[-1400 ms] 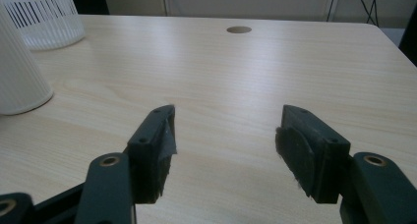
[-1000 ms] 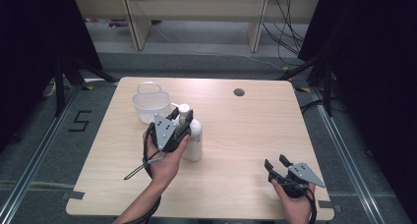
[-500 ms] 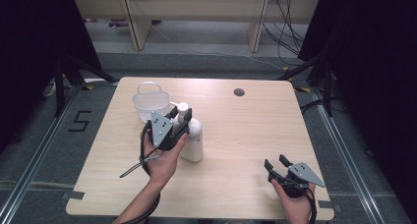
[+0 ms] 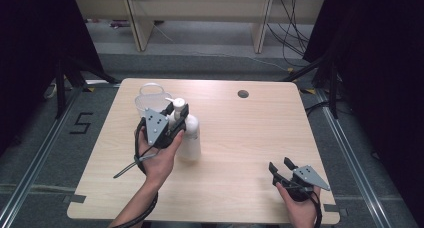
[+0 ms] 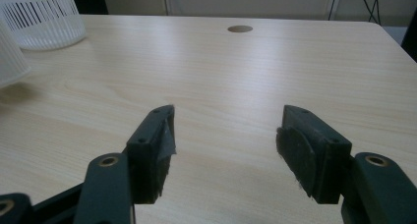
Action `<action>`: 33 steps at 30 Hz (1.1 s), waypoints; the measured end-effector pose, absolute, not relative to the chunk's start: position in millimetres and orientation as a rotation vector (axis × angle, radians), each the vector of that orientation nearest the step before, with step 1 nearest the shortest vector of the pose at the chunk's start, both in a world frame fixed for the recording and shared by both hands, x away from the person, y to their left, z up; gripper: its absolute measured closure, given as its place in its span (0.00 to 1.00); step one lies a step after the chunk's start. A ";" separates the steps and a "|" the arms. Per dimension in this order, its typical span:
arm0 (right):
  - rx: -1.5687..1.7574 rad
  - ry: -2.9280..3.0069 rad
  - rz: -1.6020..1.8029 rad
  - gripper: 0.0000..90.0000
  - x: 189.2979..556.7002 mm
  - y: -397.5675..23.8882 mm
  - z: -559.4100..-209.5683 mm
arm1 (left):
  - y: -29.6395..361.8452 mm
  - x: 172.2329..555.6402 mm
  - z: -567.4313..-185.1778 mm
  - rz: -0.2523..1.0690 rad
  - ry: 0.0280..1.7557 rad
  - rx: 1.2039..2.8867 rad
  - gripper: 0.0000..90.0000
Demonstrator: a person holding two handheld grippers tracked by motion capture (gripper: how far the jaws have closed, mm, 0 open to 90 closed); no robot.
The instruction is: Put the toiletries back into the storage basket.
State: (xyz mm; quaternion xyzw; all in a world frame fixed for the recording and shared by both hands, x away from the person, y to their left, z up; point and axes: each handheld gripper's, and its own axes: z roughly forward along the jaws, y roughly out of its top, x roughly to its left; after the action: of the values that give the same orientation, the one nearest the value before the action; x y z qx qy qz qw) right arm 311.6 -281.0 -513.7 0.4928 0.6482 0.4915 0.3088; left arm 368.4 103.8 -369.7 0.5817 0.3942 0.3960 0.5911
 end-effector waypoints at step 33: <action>1.308 1.733 1.298 0.43 310.9 -281.1 -512.9 | 130.2 377.7 -346.5 0.998 0.943 1.304 0.66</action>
State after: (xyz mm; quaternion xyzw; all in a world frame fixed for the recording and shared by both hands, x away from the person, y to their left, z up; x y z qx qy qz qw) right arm 310.9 -281.1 -512.9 0.4931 0.6532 0.4893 0.3014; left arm 377.7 130.2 -346.5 0.5590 0.4040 0.4278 0.5842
